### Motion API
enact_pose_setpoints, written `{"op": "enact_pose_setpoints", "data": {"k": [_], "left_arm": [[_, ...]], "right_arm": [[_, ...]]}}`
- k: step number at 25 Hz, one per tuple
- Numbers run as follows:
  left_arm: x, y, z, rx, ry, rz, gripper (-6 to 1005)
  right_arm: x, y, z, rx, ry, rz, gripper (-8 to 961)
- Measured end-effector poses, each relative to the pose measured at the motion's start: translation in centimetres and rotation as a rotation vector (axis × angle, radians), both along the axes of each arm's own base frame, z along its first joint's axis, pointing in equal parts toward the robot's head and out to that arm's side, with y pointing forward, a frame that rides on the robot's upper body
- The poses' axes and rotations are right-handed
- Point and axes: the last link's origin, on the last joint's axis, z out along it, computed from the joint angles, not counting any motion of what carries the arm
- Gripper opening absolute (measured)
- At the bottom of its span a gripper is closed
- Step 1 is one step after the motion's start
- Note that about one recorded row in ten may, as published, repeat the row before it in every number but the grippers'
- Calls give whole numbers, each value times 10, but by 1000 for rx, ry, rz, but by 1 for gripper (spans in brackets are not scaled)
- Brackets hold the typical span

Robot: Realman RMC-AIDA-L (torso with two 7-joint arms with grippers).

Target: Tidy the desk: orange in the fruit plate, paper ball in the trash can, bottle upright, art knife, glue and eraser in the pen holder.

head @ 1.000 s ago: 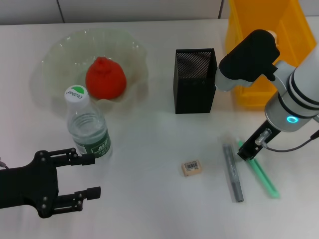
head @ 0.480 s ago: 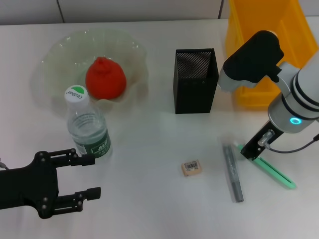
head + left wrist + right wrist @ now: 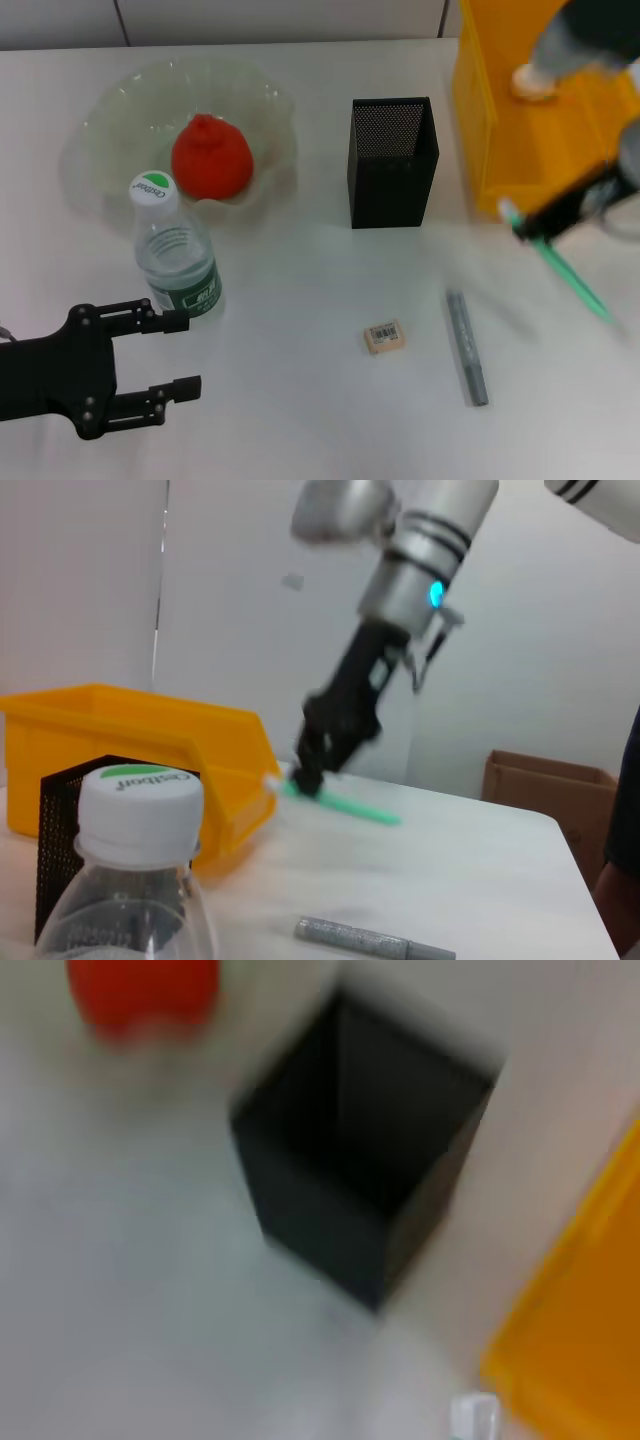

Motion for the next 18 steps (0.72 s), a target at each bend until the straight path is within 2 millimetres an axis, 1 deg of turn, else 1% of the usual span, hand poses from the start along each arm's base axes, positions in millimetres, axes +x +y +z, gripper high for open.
{"op": "enact_pose_setpoints", "data": {"k": [3, 5, 7, 8, 10, 12, 13, 16, 18], "left_arm": [[0, 0, 0, 0, 0, 1, 680], [0, 0, 0, 0, 0, 1, 680], [0, 0, 0, 1, -1, 1, 680], [0, 0, 0, 1, -2, 2, 680], [0, -1, 0, 1, -3, 2, 680], [0, -1, 0, 2, -3, 3, 680], [0, -1, -1, 1, -4, 2, 680], [1, 0, -1, 2, -5, 2, 680], [1, 0, -2, 4, -5, 2, 680]], "right_arm": [[-11, 6, 32, 80, 219, 29, 148], [-17, 9, 54, 120, 426, 82, 149], [-17, 12, 67, 142, 625, 144, 149], [-15, 15, 69, 149, 712, 176, 149], [-5, 22, 68, 166, 884, 225, 149], [6, 31, 59, 193, 983, 258, 149], [12, 35, 50, 207, 1021, 276, 149], [27, 43, 24, 263, 1075, 333, 149], [34, 46, 9, 304, 1078, 369, 149]]}}
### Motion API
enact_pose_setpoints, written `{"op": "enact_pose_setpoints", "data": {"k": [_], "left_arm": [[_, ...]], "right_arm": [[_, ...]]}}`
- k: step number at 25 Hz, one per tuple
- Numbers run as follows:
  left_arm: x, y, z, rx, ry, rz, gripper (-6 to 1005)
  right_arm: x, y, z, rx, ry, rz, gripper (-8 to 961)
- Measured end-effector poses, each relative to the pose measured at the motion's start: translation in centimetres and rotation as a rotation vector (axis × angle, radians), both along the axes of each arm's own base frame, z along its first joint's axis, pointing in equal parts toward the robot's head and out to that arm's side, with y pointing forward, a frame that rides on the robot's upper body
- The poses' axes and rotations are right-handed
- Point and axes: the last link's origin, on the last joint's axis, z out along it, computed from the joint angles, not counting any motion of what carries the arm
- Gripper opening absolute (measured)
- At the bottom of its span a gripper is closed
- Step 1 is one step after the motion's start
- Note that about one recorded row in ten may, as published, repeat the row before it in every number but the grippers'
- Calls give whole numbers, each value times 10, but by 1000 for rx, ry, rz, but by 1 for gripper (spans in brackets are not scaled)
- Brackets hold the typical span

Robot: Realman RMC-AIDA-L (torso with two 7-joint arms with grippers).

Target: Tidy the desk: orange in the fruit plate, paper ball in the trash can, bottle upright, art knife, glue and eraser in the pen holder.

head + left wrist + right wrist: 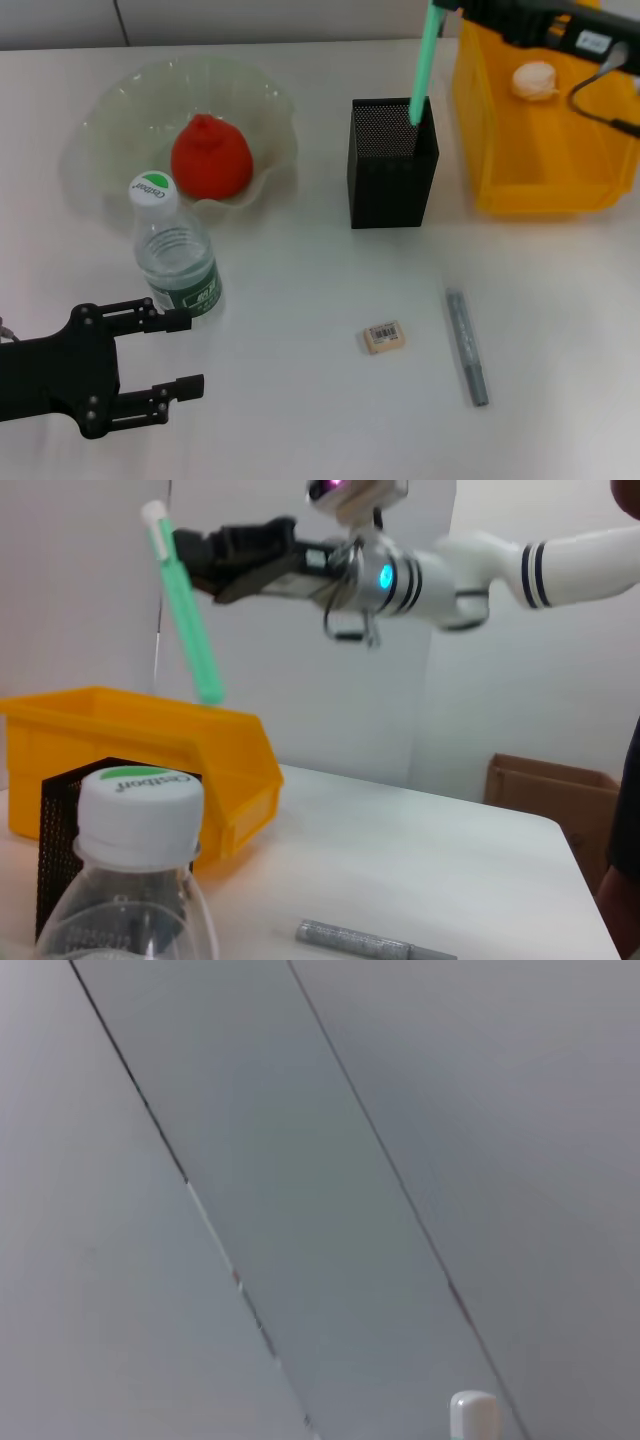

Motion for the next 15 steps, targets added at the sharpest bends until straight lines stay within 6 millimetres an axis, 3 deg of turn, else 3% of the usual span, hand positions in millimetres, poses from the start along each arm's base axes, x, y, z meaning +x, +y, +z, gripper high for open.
{"op": "enact_pose_setpoints", "data": {"k": [3, 8, 12, 15], "left_arm": [[0, 1, -1, 3, 2, 3, 680], [0, 2, -5, 21, 1, 12, 680], [2, 3, -8, 23, 1, 9, 680], [2, 3, -8, 24, -3, 12, 680]], "right_arm": [[6, 4, -20, 41, -42, -4, 148], [15, 6, -48, 69, -143, -15, 230], [13, 8, -51, 44, -139, -28, 300], [6, 7, -41, 18, -109, -18, 361]]}}
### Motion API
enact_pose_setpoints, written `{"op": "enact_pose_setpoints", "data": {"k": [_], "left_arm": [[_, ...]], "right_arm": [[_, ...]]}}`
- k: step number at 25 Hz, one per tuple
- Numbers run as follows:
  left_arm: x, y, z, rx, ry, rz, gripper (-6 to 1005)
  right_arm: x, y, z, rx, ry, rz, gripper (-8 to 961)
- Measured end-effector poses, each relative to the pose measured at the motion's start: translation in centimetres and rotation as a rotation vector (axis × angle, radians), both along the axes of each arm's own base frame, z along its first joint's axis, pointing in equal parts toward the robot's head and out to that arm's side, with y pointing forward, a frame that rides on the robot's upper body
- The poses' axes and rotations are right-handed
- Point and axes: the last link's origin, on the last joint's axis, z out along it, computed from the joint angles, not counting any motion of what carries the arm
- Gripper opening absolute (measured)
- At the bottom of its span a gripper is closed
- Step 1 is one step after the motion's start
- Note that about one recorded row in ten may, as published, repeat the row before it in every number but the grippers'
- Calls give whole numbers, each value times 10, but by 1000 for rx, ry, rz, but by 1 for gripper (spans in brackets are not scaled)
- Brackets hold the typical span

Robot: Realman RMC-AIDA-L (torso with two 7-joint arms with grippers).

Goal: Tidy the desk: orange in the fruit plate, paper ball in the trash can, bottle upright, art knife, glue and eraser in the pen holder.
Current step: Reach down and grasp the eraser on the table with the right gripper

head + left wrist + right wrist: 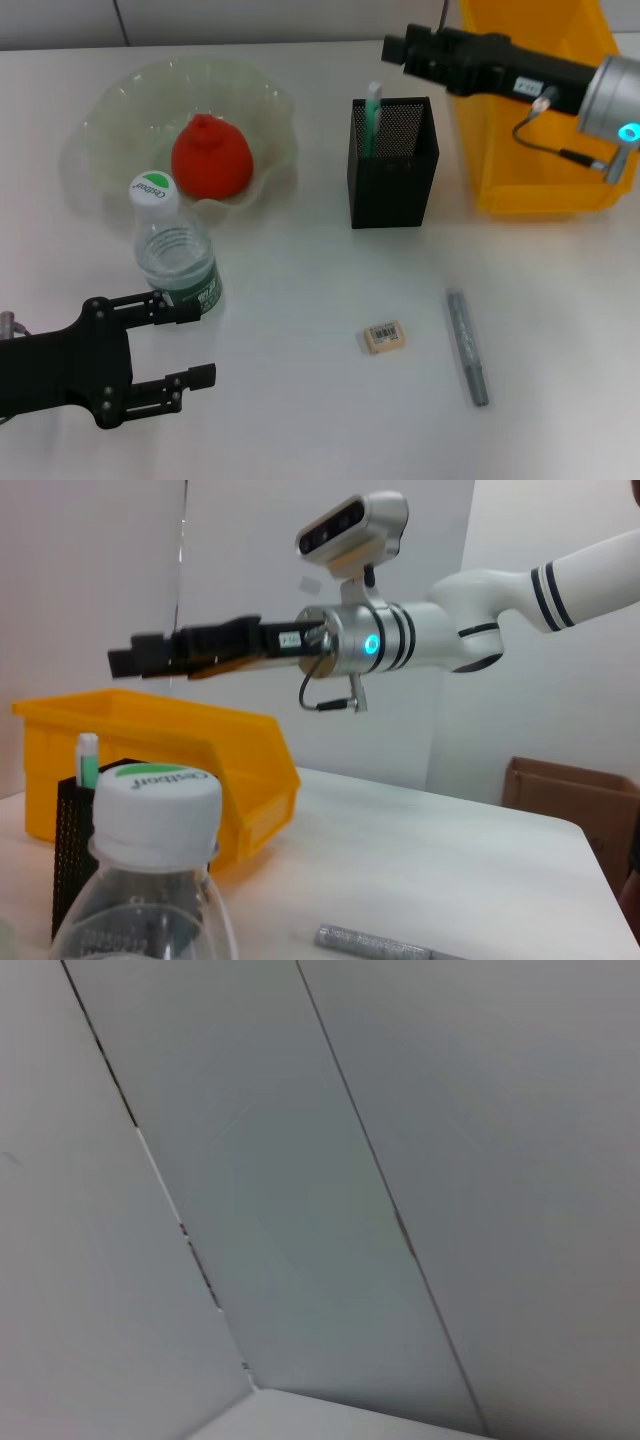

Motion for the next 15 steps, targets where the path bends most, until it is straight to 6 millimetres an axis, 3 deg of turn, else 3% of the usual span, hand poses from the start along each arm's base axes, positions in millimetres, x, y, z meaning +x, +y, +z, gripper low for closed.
{"op": "enact_pose_setpoints", "data": {"k": [4, 7, 12, 15], "left_arm": [[0, 0, 0, 1, -3, 2, 680], [0, -1, 1, -4, -6, 3, 680], [-1, -3, 2, -12, -7, 3, 680], [0, -3, 2, -23, -5, -2, 680]], "right_arm": [[-19, -1, 37, -40, 38, 54, 443], [-40, -8, 59, -172, -56, 108, 505], [-78, -34, 69, -409, -437, 255, 702], [-93, -48, 65, -496, -619, 350, 700]]}}
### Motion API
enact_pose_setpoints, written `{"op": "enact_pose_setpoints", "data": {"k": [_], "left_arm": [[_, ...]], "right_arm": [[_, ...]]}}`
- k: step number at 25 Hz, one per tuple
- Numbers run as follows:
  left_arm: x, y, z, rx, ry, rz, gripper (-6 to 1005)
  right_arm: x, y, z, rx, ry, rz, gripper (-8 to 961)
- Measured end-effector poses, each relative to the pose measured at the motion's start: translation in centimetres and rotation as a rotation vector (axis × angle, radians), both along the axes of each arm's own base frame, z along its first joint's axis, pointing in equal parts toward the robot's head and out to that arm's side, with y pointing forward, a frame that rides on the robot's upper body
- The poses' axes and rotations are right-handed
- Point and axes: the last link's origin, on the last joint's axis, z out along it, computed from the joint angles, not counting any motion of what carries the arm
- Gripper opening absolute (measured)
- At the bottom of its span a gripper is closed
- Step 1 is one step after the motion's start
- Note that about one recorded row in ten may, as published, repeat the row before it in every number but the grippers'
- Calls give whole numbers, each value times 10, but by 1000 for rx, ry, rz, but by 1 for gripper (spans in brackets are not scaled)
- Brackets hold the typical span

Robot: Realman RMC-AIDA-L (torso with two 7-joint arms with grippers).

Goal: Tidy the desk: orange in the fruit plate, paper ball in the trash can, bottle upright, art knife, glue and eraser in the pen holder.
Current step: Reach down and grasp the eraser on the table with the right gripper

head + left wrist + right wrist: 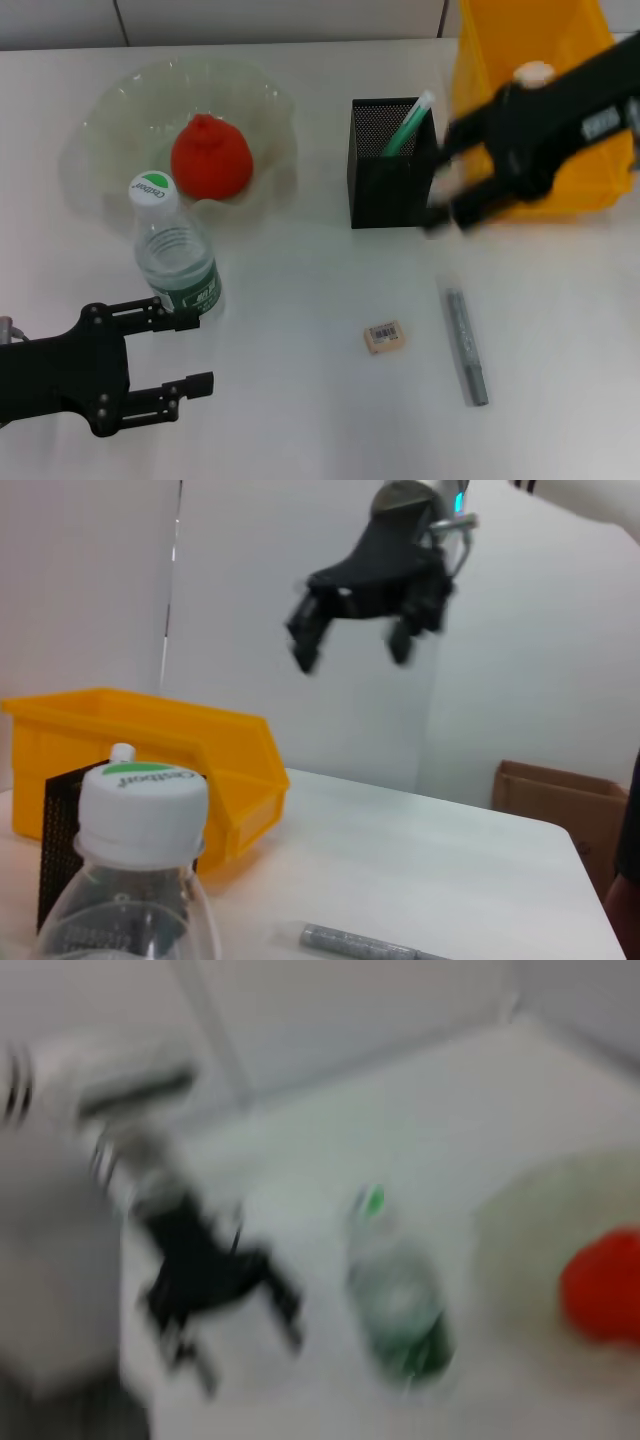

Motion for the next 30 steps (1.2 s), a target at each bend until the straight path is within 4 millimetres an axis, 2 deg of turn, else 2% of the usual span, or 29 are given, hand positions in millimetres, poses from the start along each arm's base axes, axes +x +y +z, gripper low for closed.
{"op": "enact_pose_setpoints", "data": {"k": [5, 6, 7, 10, 11, 12, 16, 21, 30], "left_arm": [[2, -1, -1, -38, 10, -22, 680], [4, -1, 0, -47, 5, -28, 680], [4, -1, 0, -47, 5, -28, 680], [4, -1, 1, -50, 1, -27, 680], [4, -1, 1, -51, 1, -25, 680], [4, -1, 1, -51, 1, -25, 680], [3, -3, 0, -51, -3, -16, 680], [2, -3, 1, -49, -6, -13, 680], [2, -2, 1, -38, -10, -6, 680]], "right_arm": [[-13, -14, -39, -99, -289, 112, 696], [-16, -18, -59, -101, -410, 158, 695], [-16, -18, -59, -101, -410, 158, 695], [-19, -22, -88, -89, -501, 215, 693], [-17, -24, -103, -88, -538, 250, 692], [-17, -24, -103, -88, -538, 250, 688], [-10, -23, -128, -87, -583, 290, 674], [0, -21, -144, -84, -620, 298, 657], [4, -20, -157, -72, -633, 320, 625]]}}
